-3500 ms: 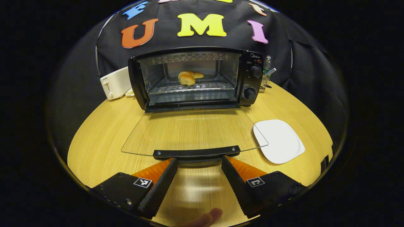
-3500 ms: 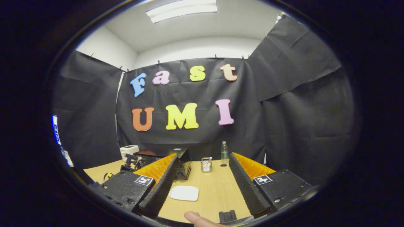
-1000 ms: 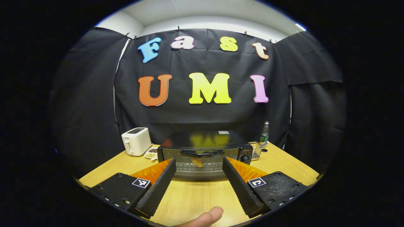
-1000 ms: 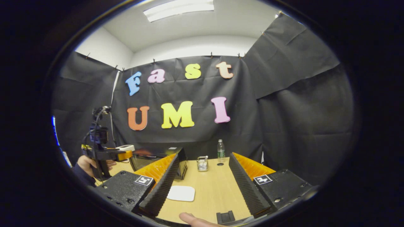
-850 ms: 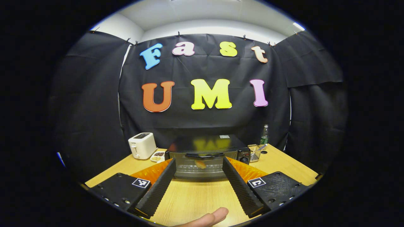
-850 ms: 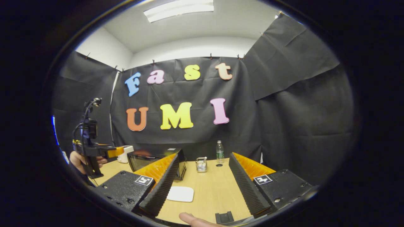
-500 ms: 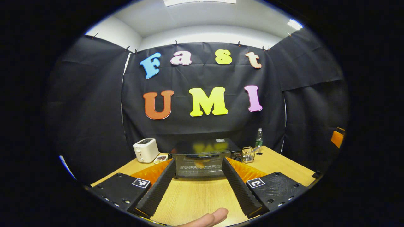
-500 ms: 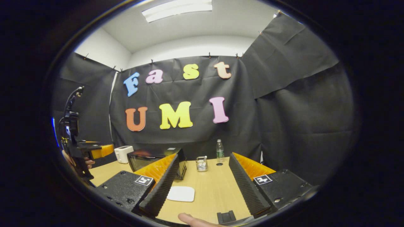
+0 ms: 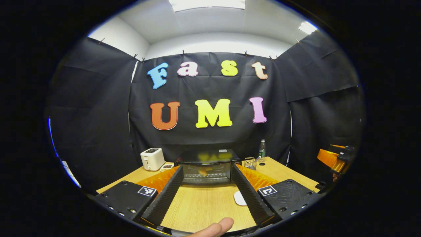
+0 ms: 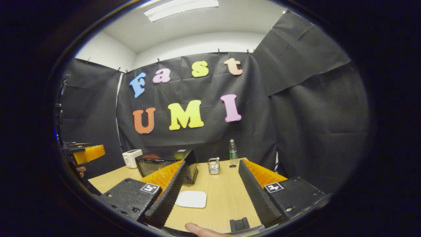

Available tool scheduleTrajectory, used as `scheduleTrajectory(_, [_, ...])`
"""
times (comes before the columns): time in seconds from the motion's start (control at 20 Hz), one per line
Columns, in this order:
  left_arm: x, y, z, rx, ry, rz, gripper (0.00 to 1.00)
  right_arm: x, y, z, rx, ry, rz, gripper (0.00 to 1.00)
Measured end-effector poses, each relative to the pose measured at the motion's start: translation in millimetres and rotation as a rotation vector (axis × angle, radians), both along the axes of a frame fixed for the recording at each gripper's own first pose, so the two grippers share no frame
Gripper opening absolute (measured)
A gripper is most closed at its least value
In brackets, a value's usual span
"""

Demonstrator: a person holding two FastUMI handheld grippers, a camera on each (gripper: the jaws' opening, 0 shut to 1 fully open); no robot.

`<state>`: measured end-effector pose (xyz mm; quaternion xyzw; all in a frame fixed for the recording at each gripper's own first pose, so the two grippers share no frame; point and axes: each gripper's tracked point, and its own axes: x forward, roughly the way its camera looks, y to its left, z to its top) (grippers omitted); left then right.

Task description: Open the electric oven with the left hand, put the food in, and close the electric oven.

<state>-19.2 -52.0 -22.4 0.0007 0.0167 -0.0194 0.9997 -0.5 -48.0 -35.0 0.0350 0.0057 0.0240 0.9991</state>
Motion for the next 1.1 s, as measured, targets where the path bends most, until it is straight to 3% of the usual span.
scheduleTrajectory(0.2, [-4,-1,2,-0.005,0.005,-0.003,0.96,-6,-10,6,-0.041,-0.023,-0.032,0.97])
scheduleTrajectory(0.85, [-16,-6,-11,0.026,0.007,0.002,0.96,-19,10,12,-0.073,-0.052,0.045,0.97])
scheduleTrajectory(1.1, [-15,-7,-13,0.034,0.003,0.008,0.96,-21,3,14,-0.077,-0.059,0.035,0.97])
